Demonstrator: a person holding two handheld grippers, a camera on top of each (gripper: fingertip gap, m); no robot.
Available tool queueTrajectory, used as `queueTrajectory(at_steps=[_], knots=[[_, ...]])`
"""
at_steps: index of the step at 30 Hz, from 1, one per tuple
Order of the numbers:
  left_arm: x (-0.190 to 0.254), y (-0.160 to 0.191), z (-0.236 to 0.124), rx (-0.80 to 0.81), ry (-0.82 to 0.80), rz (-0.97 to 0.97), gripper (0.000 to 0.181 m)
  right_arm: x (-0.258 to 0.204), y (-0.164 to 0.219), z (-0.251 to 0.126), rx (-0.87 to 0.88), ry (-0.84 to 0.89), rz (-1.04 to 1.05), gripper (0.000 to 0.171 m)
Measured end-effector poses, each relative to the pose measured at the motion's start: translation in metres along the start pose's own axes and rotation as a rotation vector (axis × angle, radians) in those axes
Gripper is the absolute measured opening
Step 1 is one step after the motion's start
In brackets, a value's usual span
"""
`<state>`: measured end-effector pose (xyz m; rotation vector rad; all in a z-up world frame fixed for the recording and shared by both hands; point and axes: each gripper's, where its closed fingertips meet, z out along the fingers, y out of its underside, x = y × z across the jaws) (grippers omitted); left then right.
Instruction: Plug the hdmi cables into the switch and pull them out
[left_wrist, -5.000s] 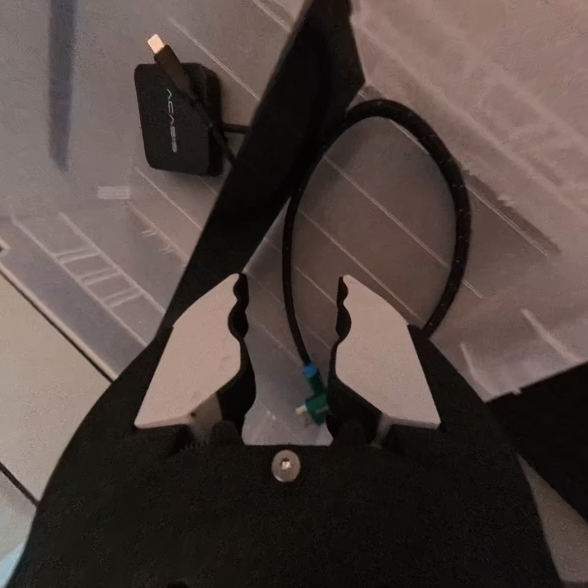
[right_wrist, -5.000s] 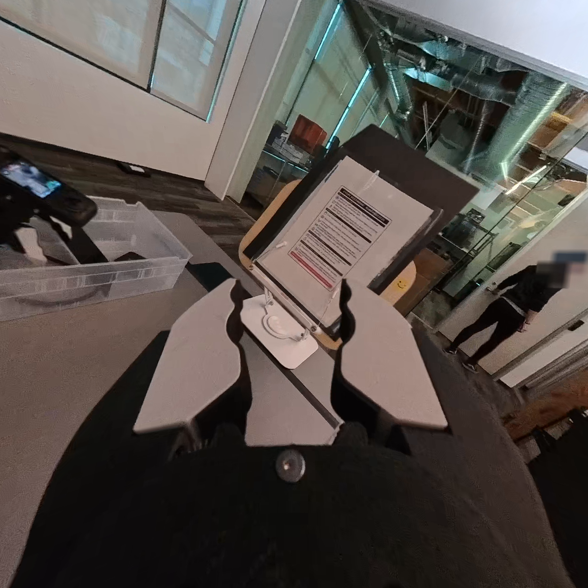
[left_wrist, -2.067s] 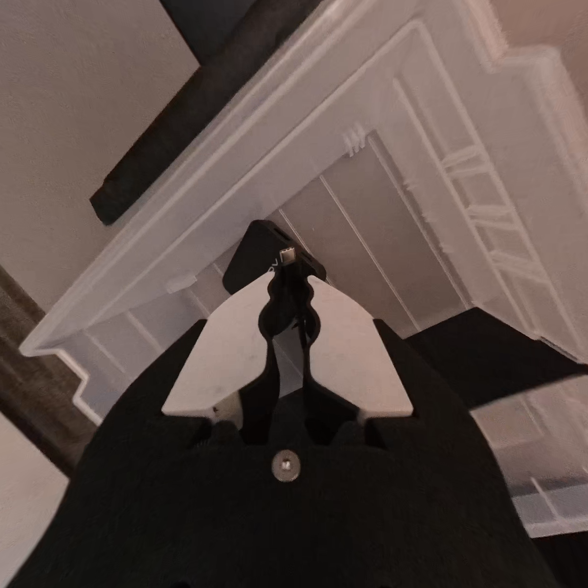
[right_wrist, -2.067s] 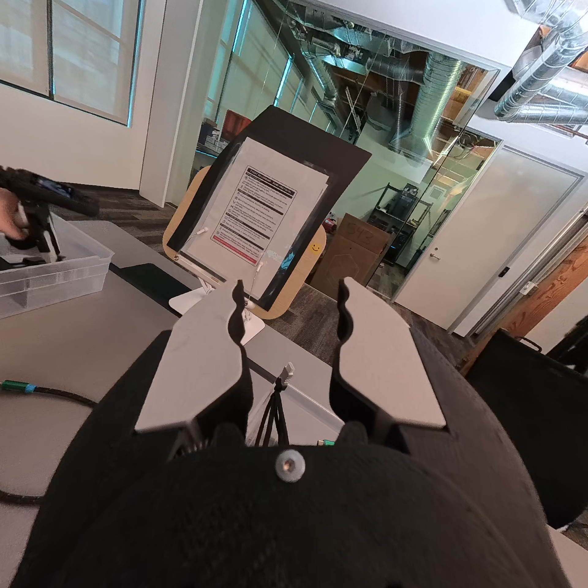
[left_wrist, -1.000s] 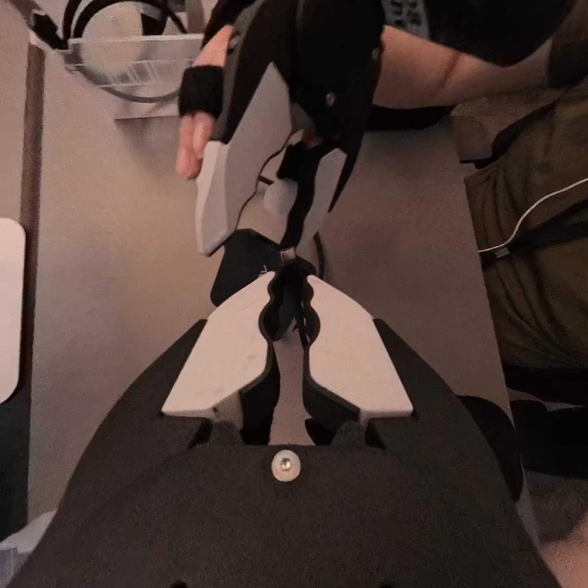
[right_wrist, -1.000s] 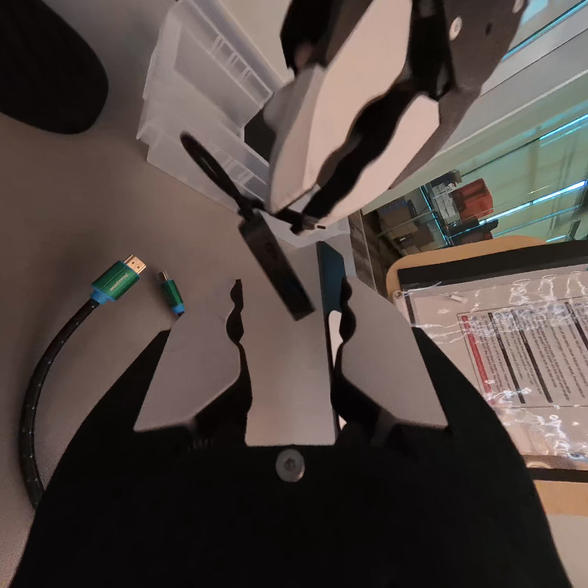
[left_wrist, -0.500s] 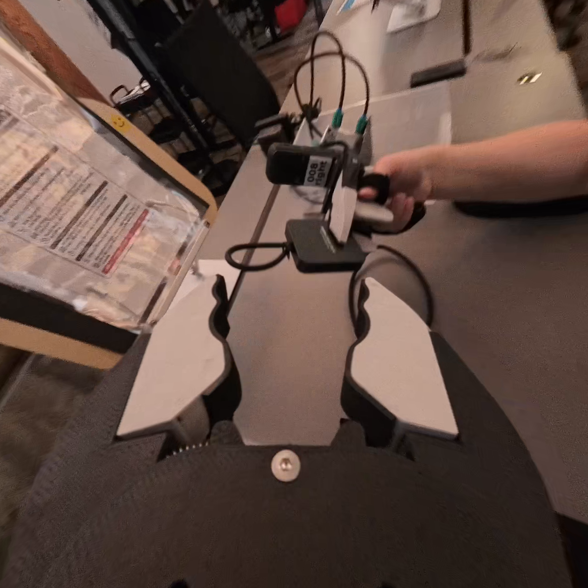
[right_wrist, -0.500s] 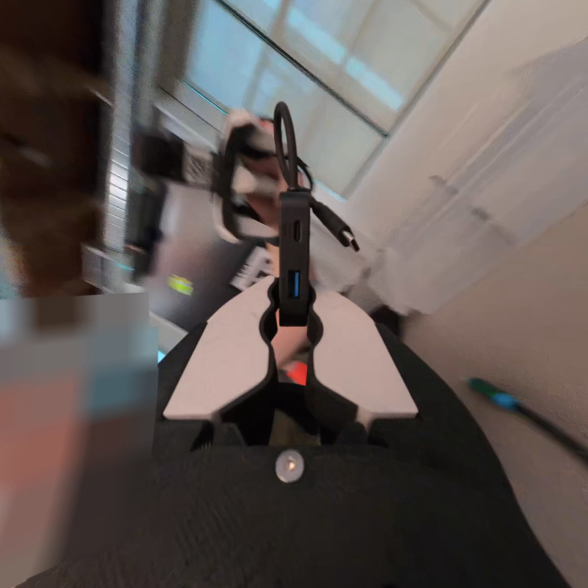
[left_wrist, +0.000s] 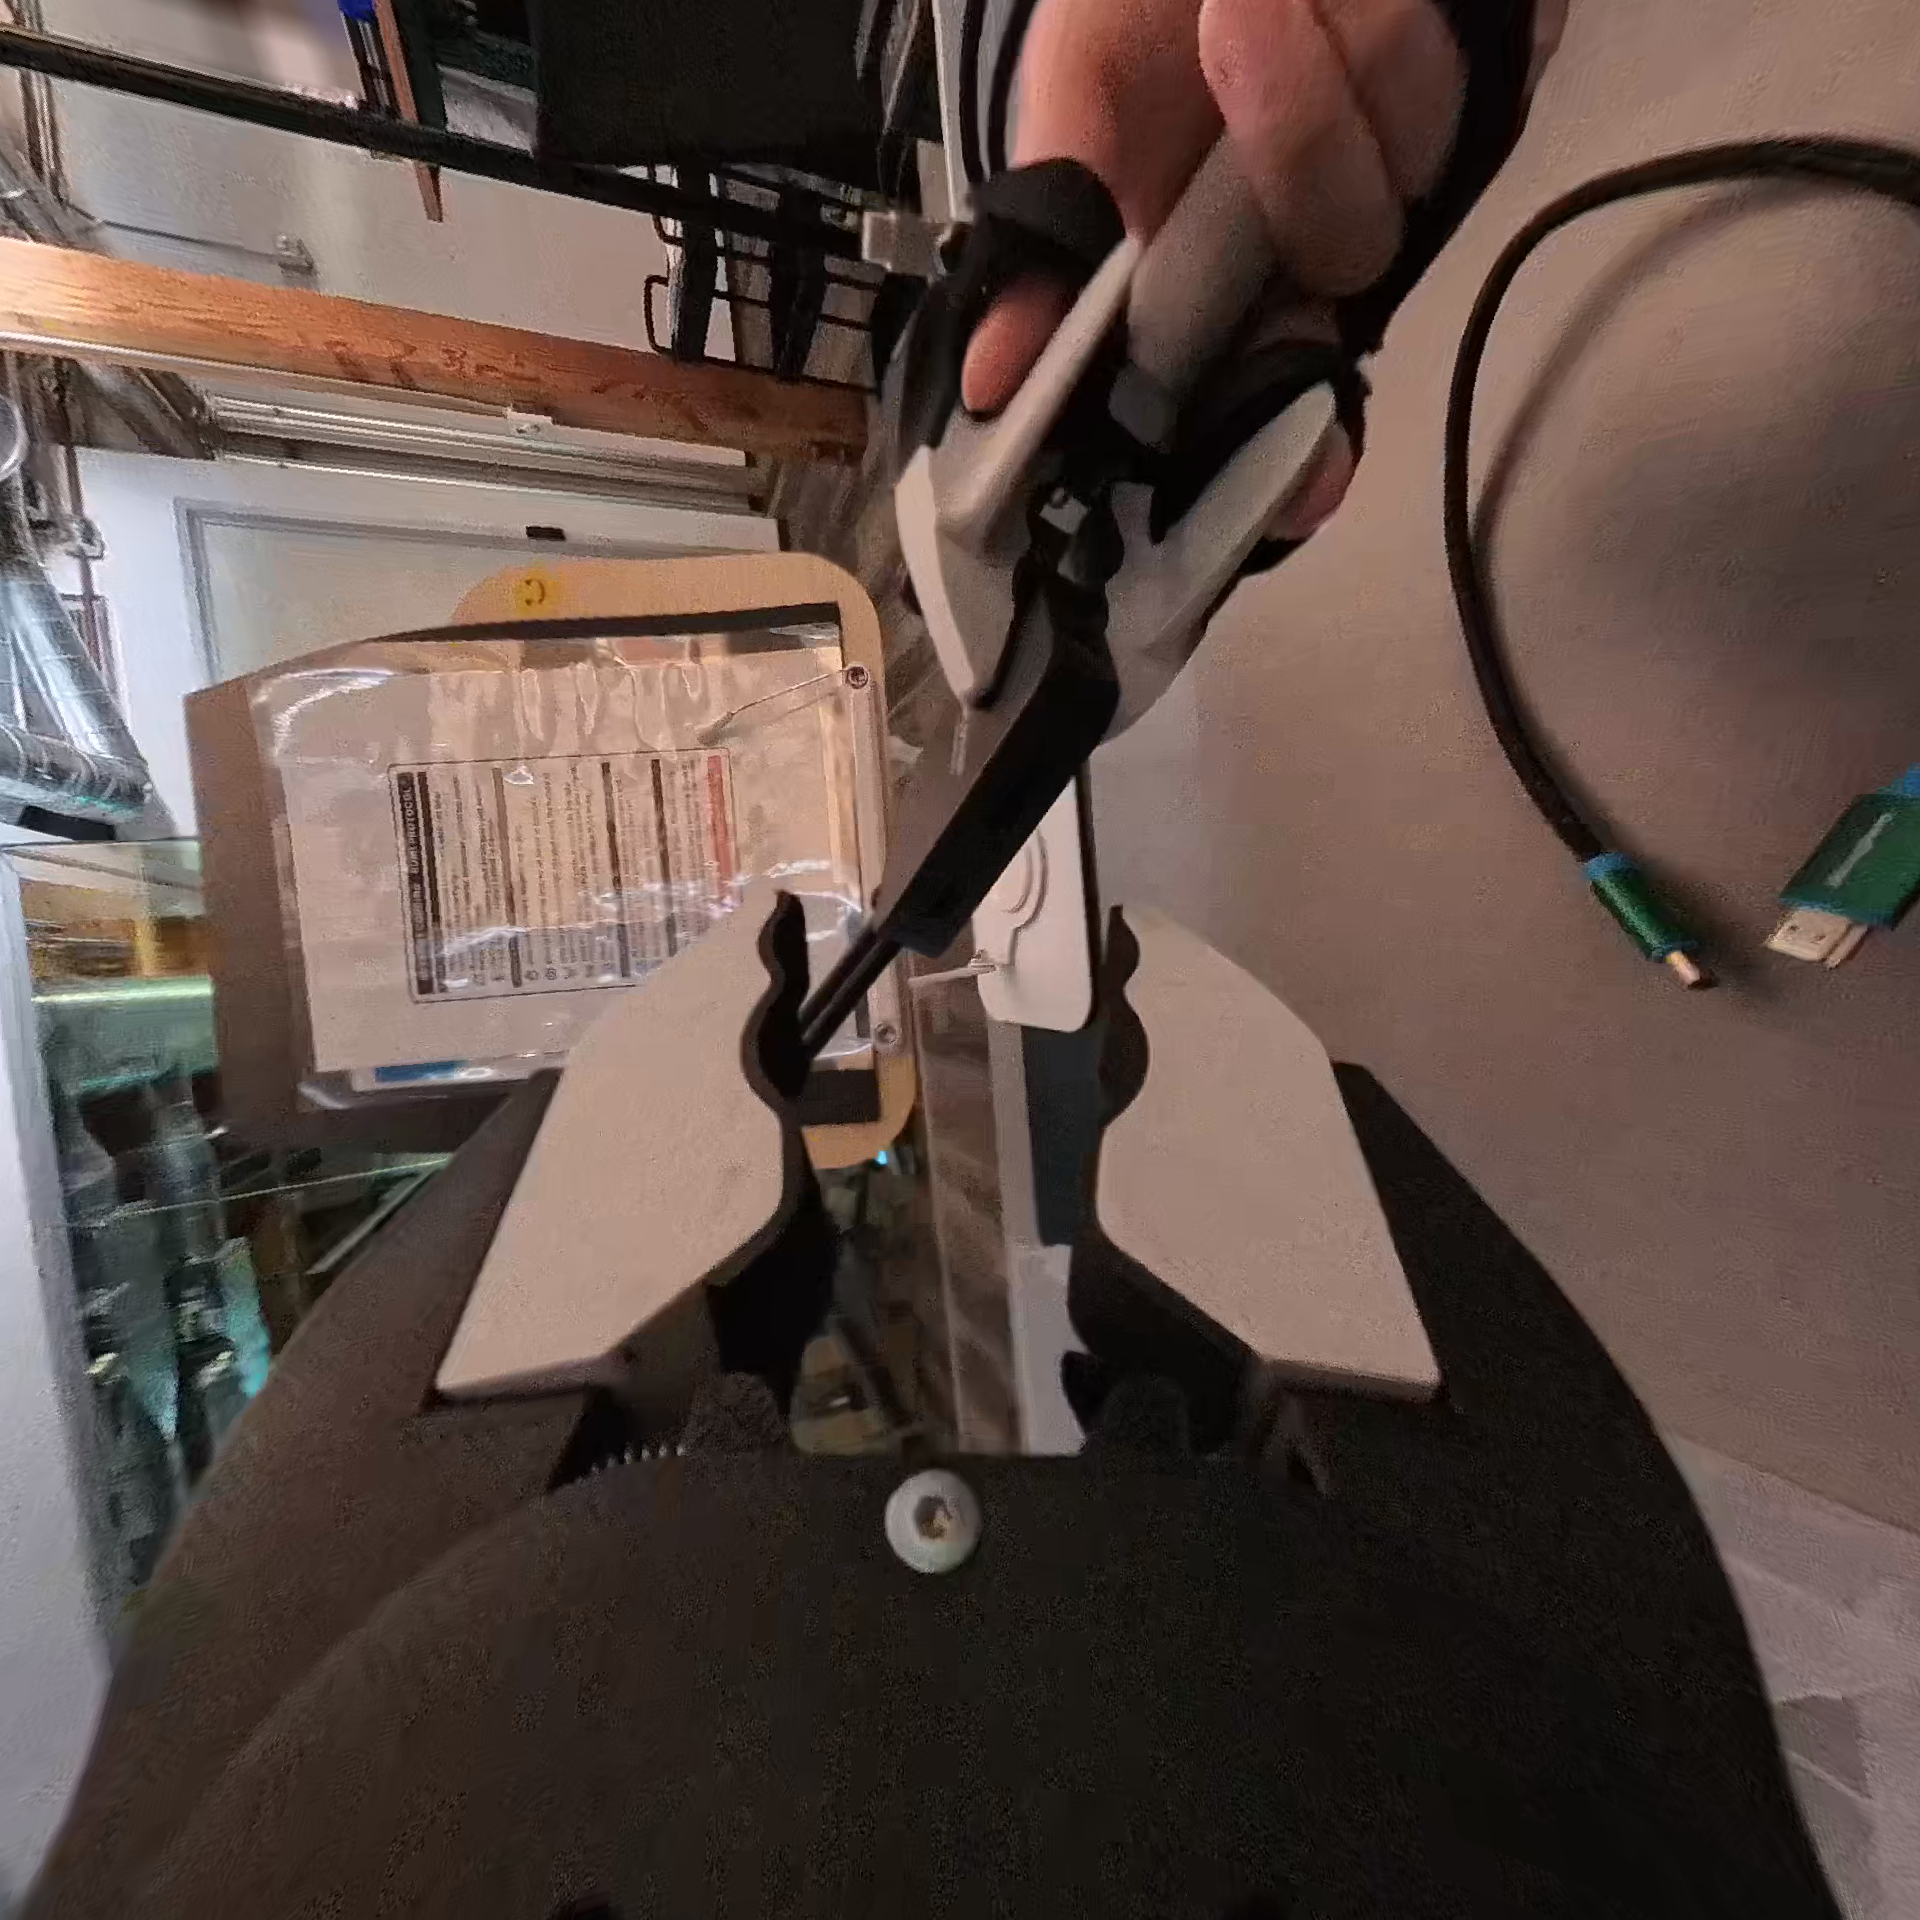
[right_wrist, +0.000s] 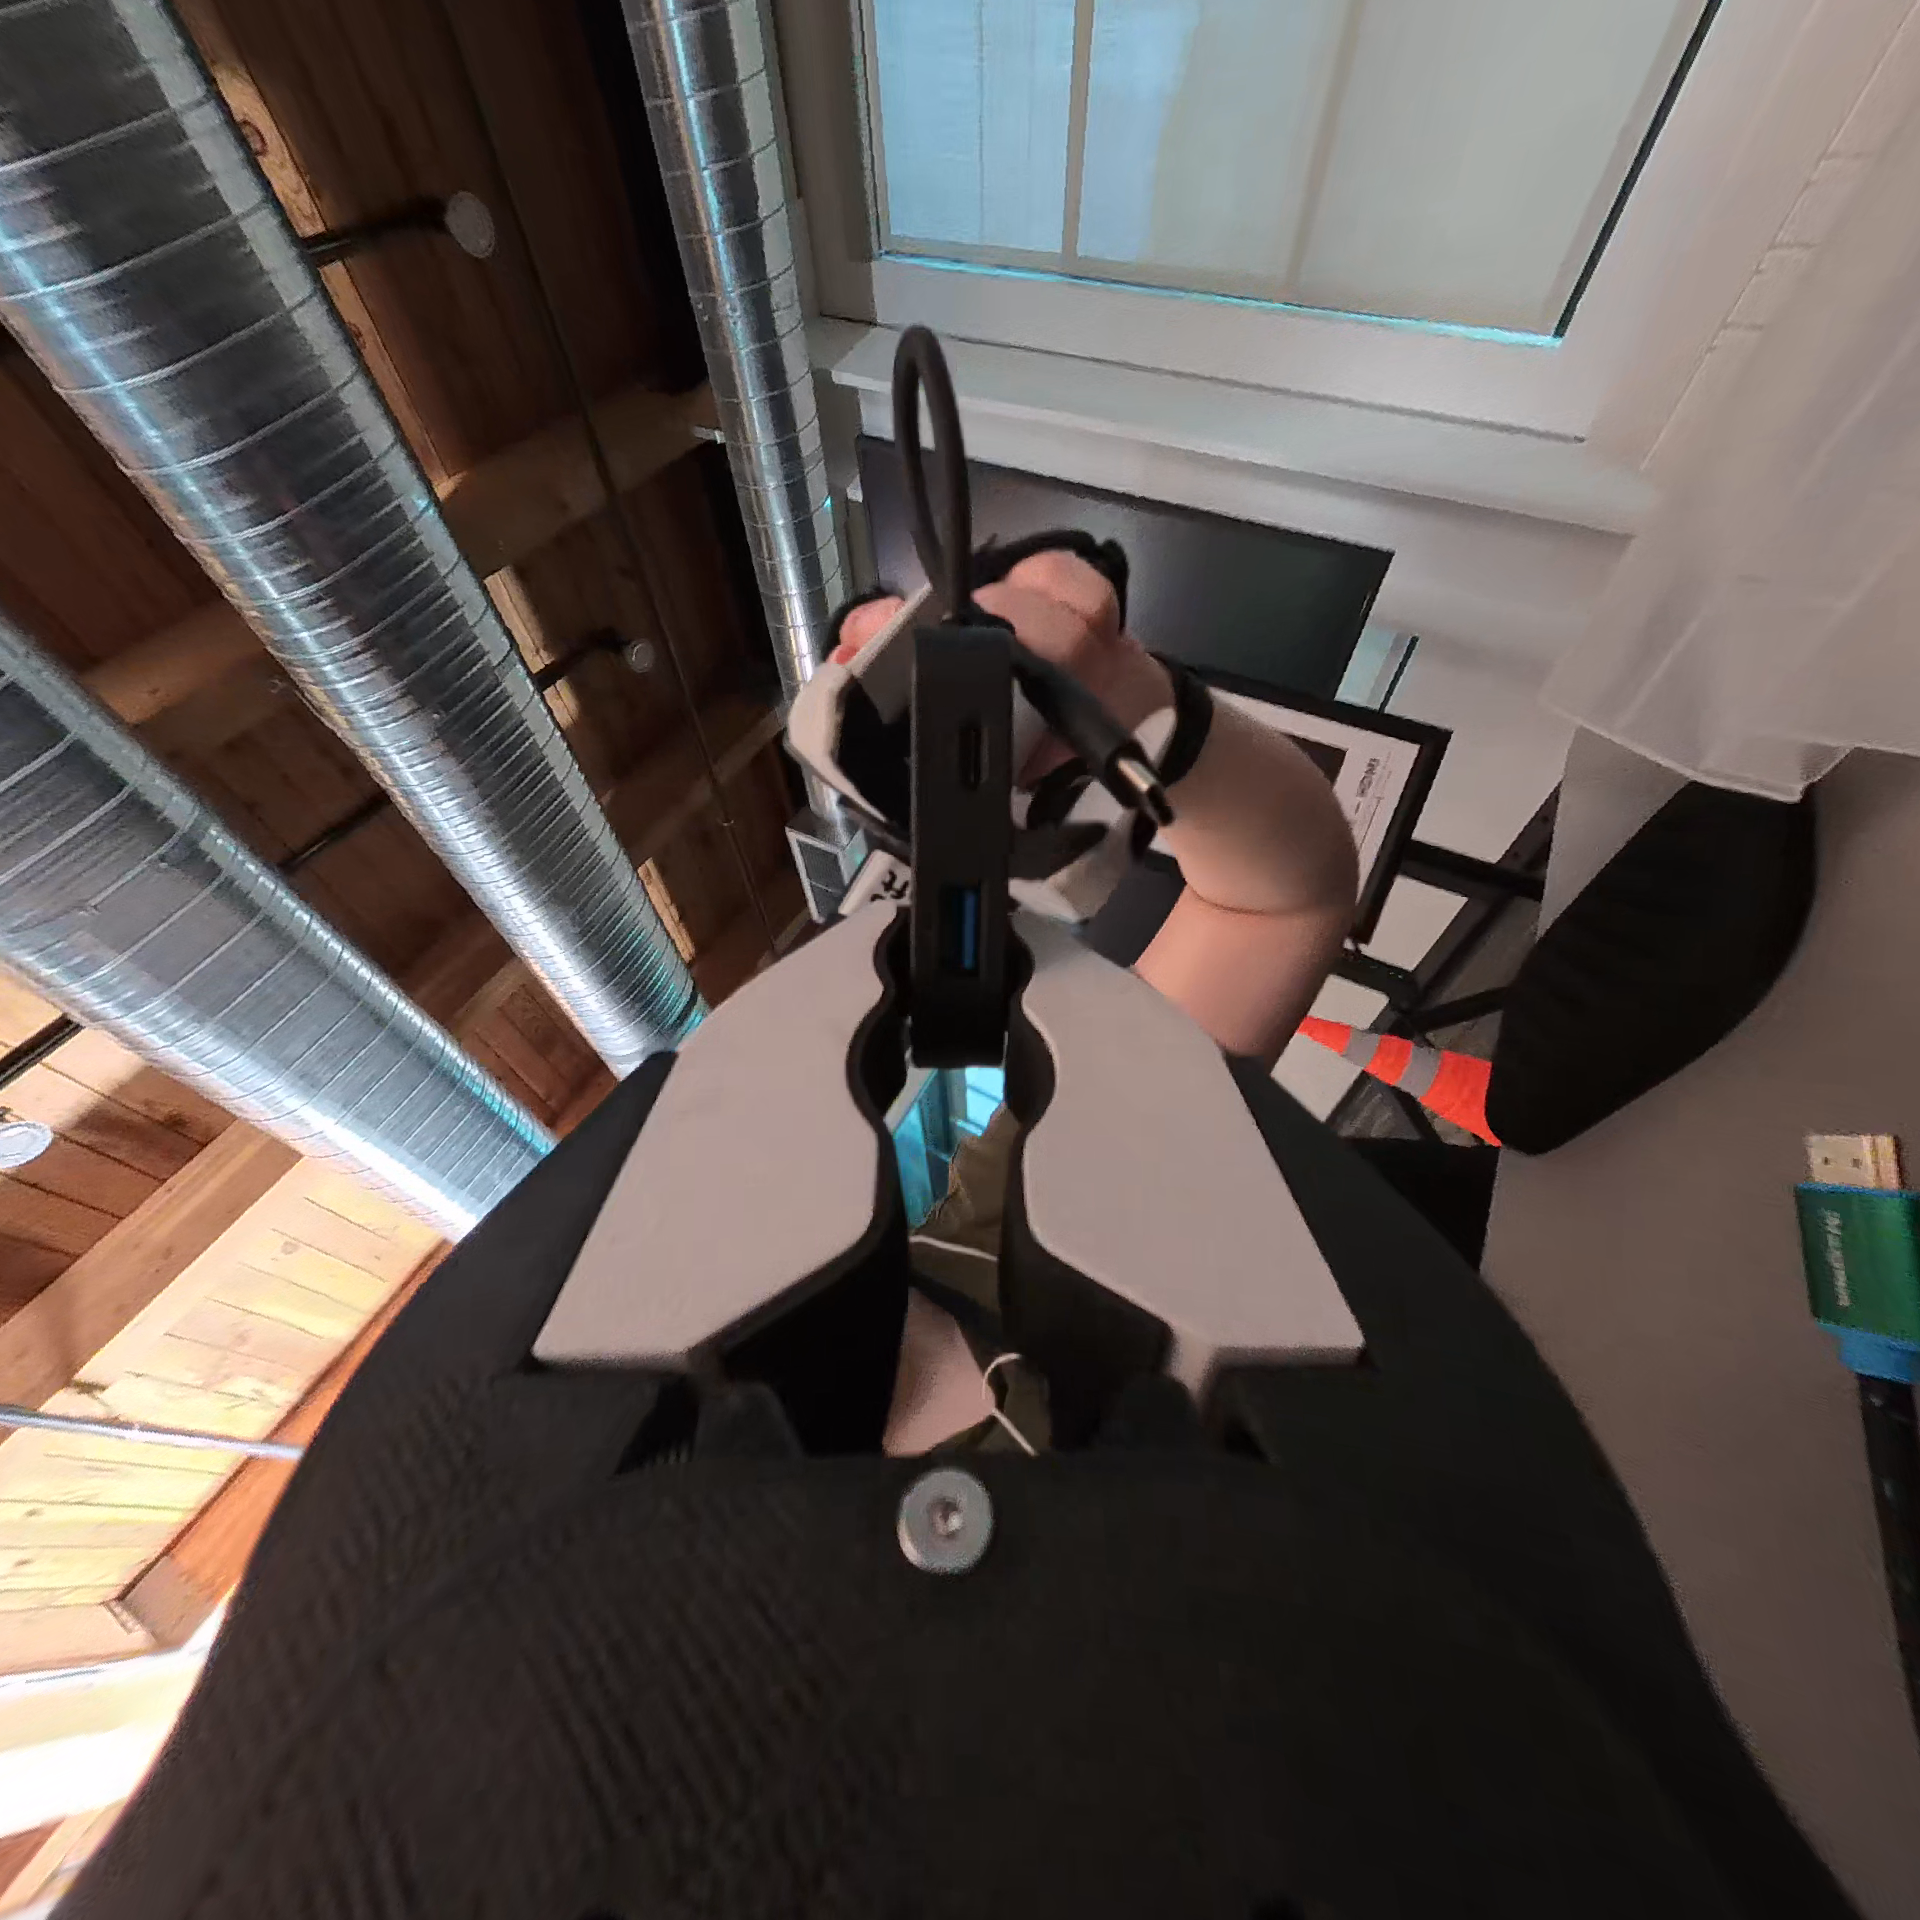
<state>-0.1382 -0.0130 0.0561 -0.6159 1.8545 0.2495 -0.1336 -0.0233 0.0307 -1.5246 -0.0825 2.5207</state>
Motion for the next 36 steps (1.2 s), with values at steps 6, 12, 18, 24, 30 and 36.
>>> queueTrajectory(at_steps=[6,12,18,24,30,36], knots=[[0.015,-0.006,0.008,0.028,0.006,0.186,0.022,0.009,0.024,0.006,-0.149,0.034,0.020,0.014],[0.056,0.026,0.026,-0.103,0.120,0.247,0.015,0.056,0.007,-0.019,-0.129,0.447,-0.142,0.040],[0.081,0.097,0.082,-0.410,0.255,0.025,0.015,0.051,-0.064,-0.108,0.103,1.238,-0.707,0.043],[0.107,0.113,0.130,-0.568,0.370,-0.085,0.016,-0.047,-0.072,-0.128,0.245,1.499,-1.112,0.044],[0.125,0.127,0.143,-0.684,0.391,-0.046,0.015,-0.111,-0.055,-0.145,0.369,1.516,-1.203,0.044],[0.147,0.111,0.135,-0.618,0.566,-0.222,0.043,-0.123,-0.052,-0.151,0.393,1.481,-1.183,0.044]])
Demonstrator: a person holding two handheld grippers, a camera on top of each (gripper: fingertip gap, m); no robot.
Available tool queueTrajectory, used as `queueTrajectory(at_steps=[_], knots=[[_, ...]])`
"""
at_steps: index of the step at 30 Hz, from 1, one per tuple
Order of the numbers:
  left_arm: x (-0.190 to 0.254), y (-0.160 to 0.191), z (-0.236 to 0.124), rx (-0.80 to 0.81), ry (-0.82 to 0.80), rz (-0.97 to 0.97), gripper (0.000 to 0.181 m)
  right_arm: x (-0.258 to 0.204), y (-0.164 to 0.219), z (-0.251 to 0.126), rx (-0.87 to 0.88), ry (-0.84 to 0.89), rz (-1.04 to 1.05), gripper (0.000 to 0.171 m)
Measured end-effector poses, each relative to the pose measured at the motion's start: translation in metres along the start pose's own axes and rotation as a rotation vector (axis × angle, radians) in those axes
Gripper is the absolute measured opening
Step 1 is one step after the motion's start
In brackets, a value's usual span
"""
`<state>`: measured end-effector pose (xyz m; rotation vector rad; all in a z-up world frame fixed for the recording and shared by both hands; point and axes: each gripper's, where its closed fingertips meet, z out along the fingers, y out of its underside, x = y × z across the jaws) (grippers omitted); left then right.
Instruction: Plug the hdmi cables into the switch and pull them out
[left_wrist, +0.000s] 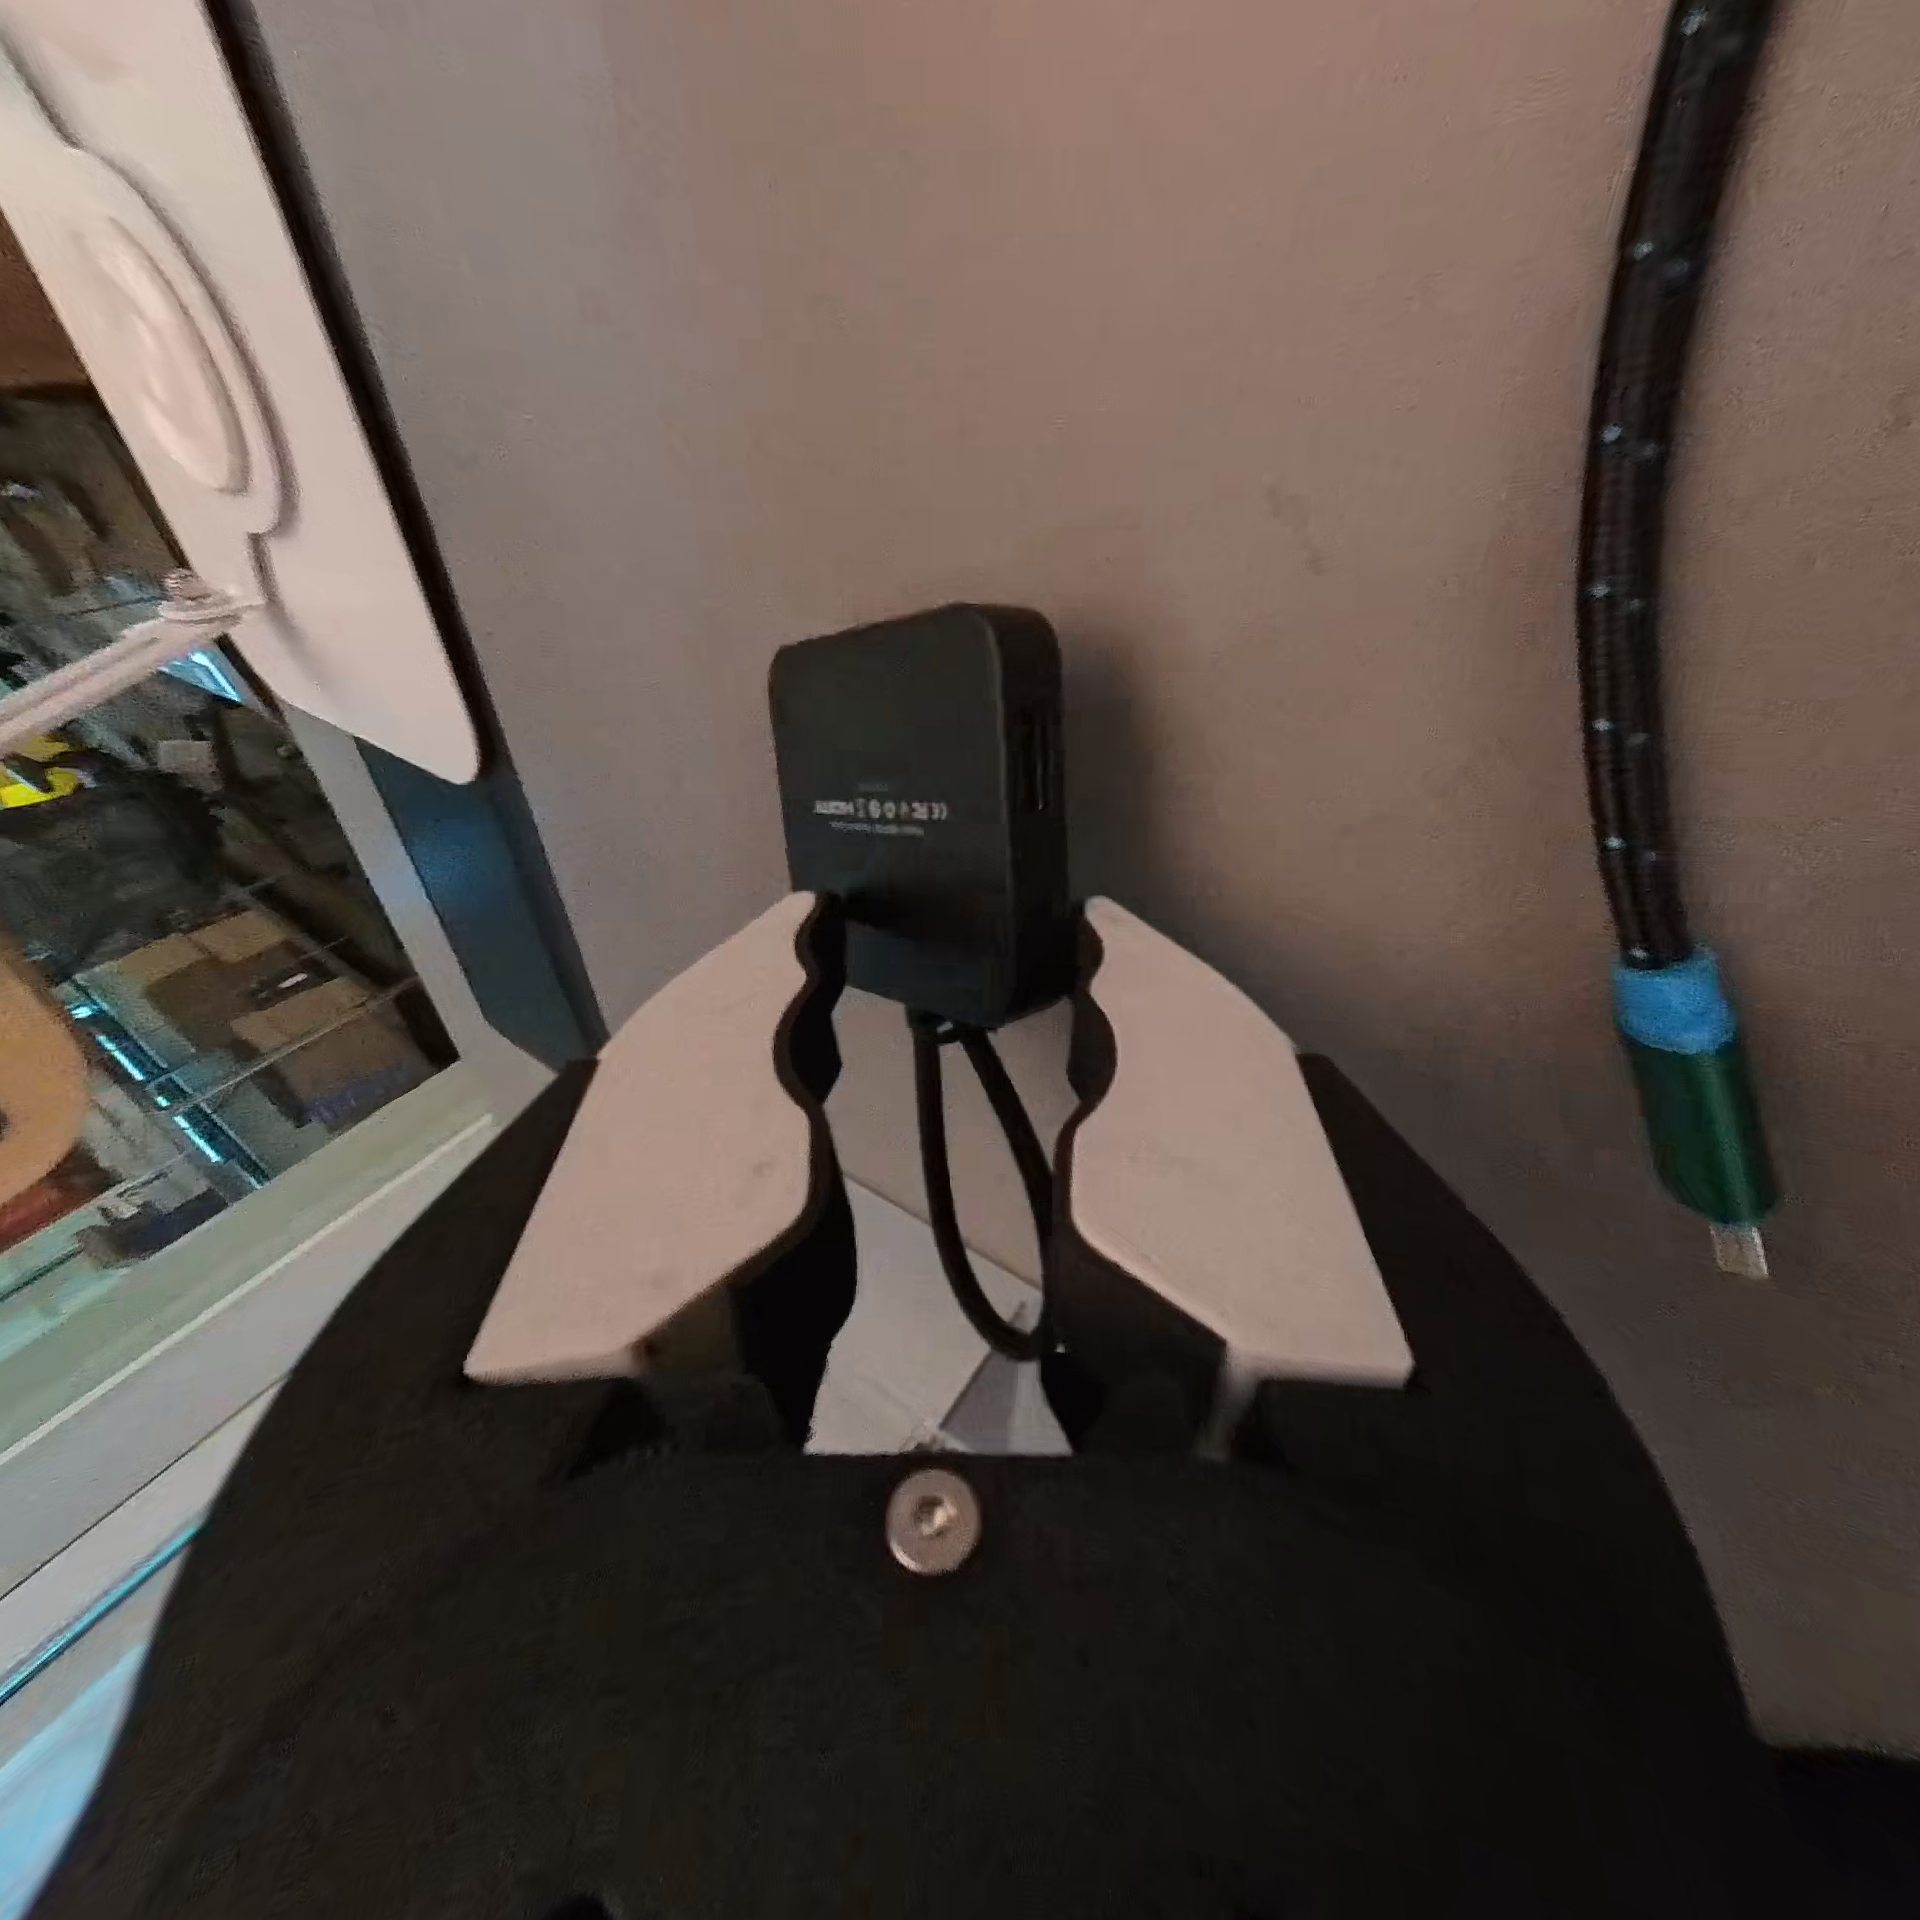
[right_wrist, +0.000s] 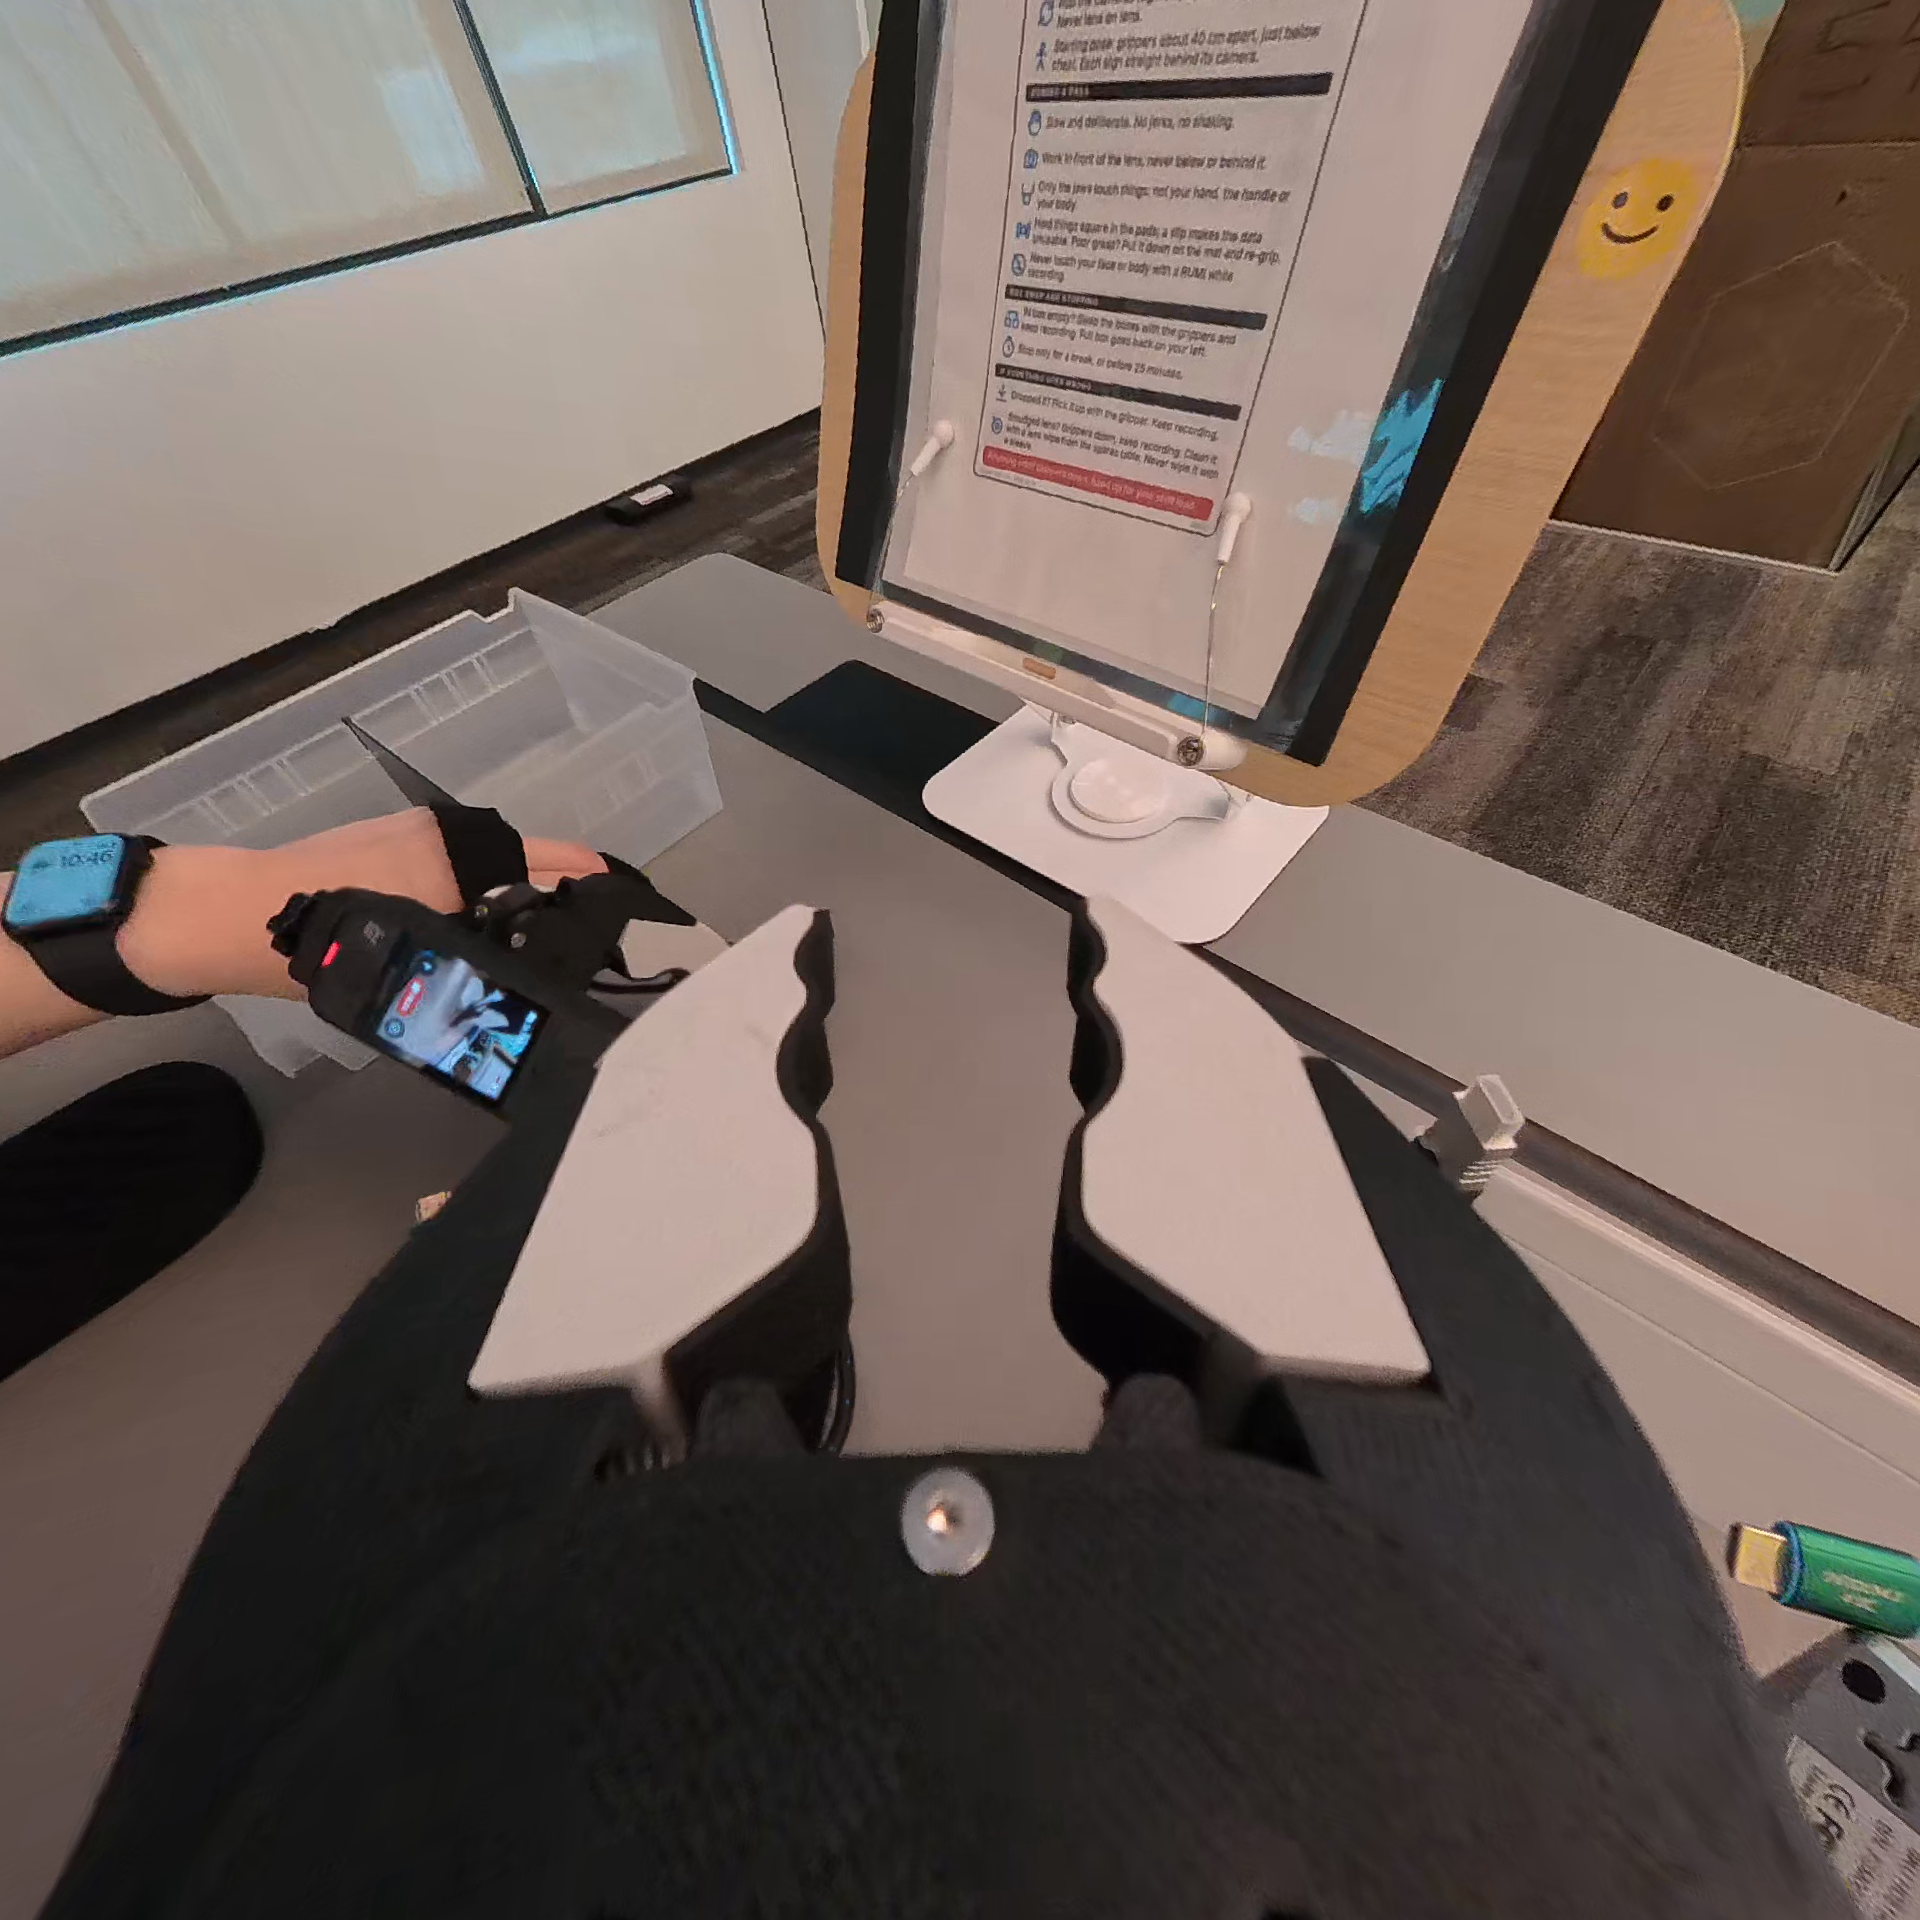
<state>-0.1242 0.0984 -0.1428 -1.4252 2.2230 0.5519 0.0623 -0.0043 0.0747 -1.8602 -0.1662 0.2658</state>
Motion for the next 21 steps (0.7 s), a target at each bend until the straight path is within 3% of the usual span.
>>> queueTrajectory(at_steps=[2,7,10,14,17,21], knots=[[0.008,0.004,0.002,-0.033,0.063,-0.004,0.055,0.000,0.001,0.000,-0.010,-0.007,0.000,0.044],[0.001,0.002,-0.016,0.031,0.075,-0.100,0.059,-0.002,-0.001,-0.007,-0.015,-0.017,-0.013,0.044],[0.003,-0.002,-0.050,0.182,0.137,-0.276,0.051,-0.003,-0.007,-0.016,0.007,-0.022,-0.040,0.044],[0.043,-0.006,-0.086,0.354,0.310,-0.447,0.041,-0.007,-0.020,-0.027,0.064,-0.043,-0.046,0.044],[0.055,-0.001,-0.085,0.385,0.268,-0.483,0.034,-0.013,-0.027,-0.032,0.090,-0.058,-0.063,0.044],[0.071,-0.002,-0.074,0.410,0.358,-0.571,0.030,-0.025,-0.030,-0.035,0.100,-0.072,-0.114,0.044]])
